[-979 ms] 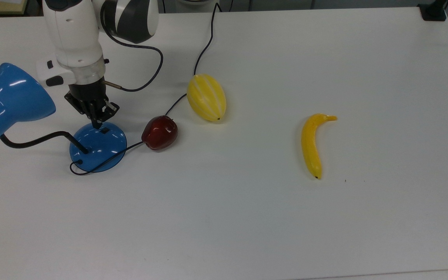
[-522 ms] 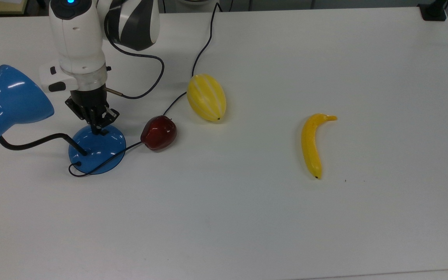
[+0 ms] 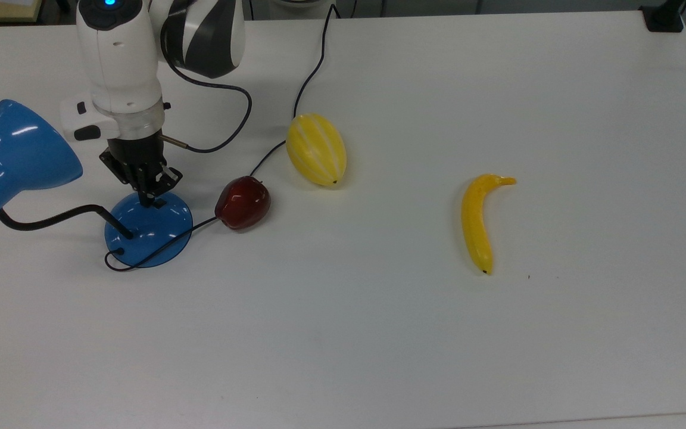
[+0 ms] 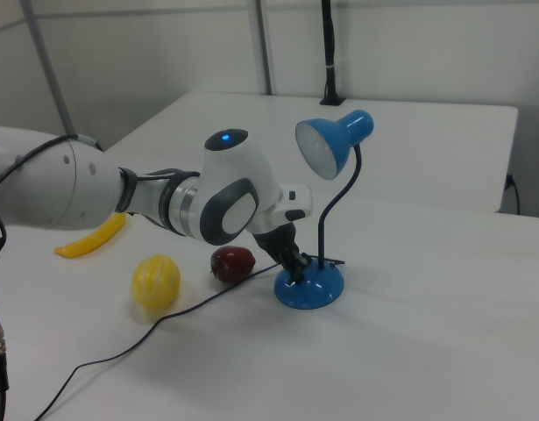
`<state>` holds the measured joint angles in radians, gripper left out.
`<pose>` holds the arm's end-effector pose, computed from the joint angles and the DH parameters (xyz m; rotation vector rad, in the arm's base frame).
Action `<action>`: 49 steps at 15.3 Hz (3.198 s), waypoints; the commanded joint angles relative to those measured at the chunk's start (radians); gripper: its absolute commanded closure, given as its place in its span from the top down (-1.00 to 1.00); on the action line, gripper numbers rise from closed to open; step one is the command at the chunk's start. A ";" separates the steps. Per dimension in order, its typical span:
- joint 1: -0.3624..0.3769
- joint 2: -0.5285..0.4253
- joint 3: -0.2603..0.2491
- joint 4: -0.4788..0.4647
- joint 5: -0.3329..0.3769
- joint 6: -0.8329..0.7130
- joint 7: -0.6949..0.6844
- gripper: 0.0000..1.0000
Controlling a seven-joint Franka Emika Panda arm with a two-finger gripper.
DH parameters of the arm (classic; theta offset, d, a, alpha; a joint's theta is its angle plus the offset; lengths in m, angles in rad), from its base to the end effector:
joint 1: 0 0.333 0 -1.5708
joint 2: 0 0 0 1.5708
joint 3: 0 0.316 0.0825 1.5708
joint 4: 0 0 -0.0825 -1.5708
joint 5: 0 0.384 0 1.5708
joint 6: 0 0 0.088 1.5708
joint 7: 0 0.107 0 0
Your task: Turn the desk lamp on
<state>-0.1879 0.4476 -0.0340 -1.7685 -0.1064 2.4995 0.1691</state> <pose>0.6659 -0.1471 0.3391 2.9791 -0.4646 0.4259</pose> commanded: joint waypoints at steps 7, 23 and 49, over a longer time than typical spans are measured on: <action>0.030 -0.021 -0.004 -0.026 -0.021 0.022 0.053 -1.00; 0.024 0.060 -0.006 -0.012 -0.045 0.099 0.055 -1.00; 0.107 -0.487 0.135 -0.086 -0.033 -0.692 0.017 1.00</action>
<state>-0.0903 0.0090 0.1083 -1.8277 -0.1397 1.8143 0.2436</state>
